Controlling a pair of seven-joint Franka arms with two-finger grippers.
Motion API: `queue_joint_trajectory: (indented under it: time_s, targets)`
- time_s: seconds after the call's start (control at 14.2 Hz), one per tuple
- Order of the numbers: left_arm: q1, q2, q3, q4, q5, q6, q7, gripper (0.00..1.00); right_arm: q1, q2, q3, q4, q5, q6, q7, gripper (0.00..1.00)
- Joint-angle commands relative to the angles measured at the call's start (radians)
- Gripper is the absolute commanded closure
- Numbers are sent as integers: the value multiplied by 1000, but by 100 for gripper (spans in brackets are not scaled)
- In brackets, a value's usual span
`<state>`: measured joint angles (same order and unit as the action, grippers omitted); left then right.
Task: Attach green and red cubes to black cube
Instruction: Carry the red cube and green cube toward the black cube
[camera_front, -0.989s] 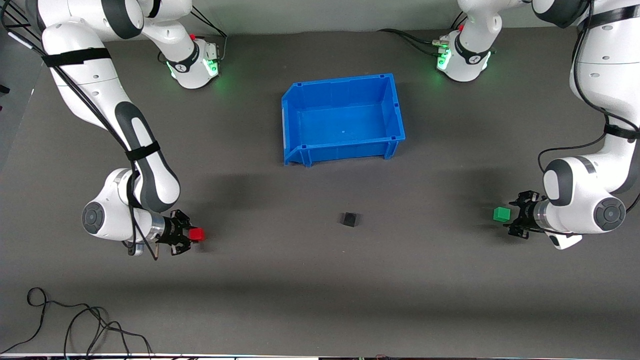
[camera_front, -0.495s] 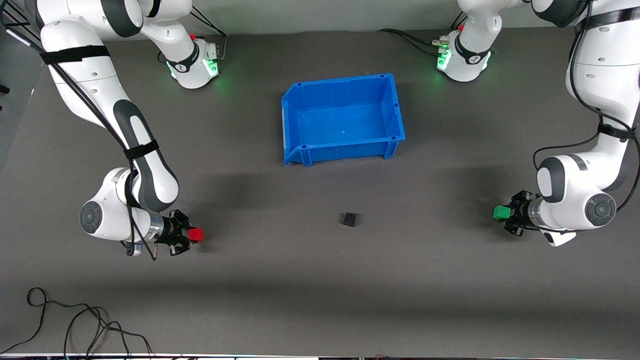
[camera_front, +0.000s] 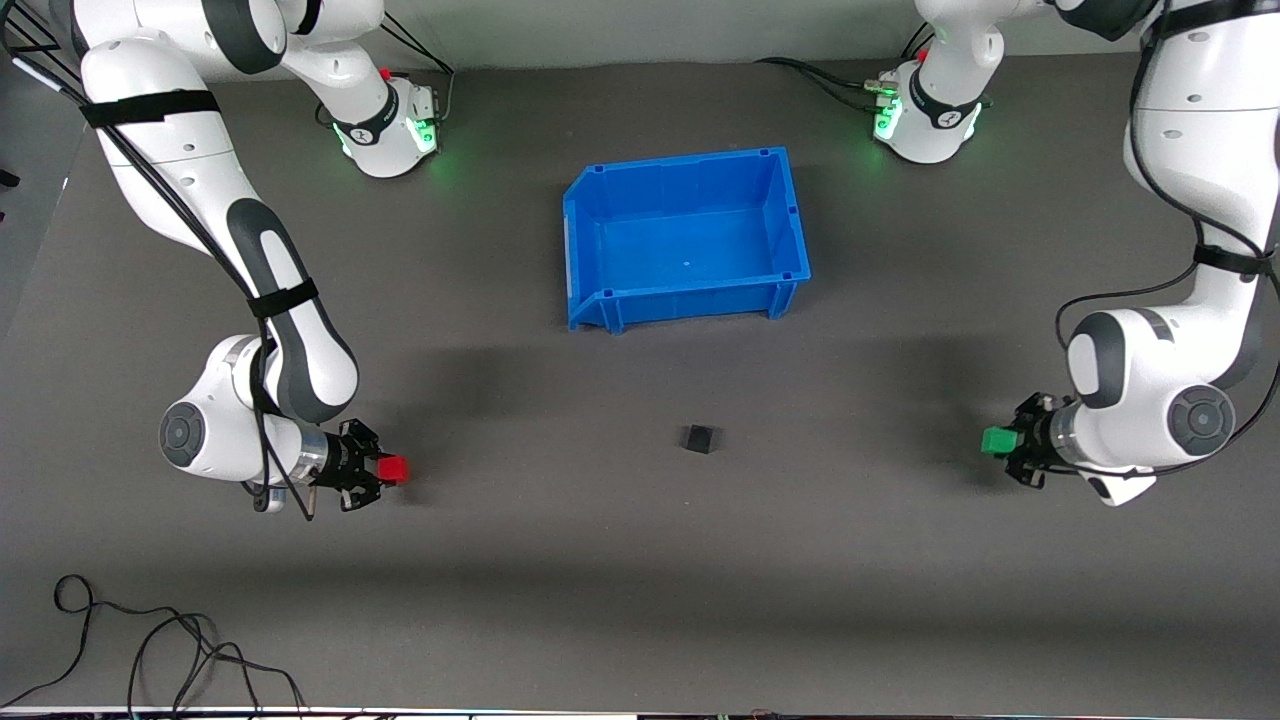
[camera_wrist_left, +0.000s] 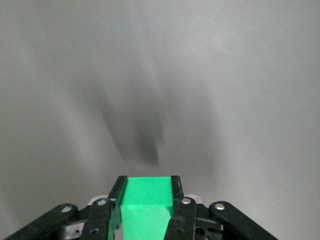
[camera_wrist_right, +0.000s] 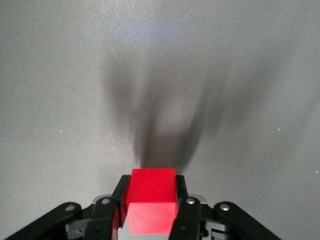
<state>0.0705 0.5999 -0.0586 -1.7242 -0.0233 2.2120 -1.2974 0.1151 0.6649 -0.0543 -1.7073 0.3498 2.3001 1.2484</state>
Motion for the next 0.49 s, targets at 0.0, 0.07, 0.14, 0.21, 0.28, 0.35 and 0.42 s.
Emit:
queue_joint_trajectory:
  time_s: [0.0, 0.07, 0.14, 0.21, 0.28, 0.35, 0.42]
  targets:
    - [-54, 21, 8, 82, -7, -55, -124, 100, 56, -36, -4, 24, 28, -51, 2, 77]
    - [-61, 35, -3, 122, -16, -83, -169, 100, 84, -34, -4, 44, 40, -54, 40, 80]
    - [-69, 53, -13, 164, -39, -103, -219, 100, 118, -34, -4, 69, 46, -54, 77, 80]
    - [-80, 73, -20, 205, -65, -115, -271, 100, 153, -28, -4, 99, 46, -54, 132, 80]
    - [-87, 86, -27, 225, -94, -117, -316, 100, 188, -15, -4, 138, 44, -54, 191, 80]
    - [-103, 95, -33, 230, -119, -112, -353, 100, 222, 7, -4, 176, 44, -53, 241, 80]
    - [-121, 100, -33, 230, -135, -103, -388, 100, 251, 31, -4, 214, 44, -53, 284, 80]
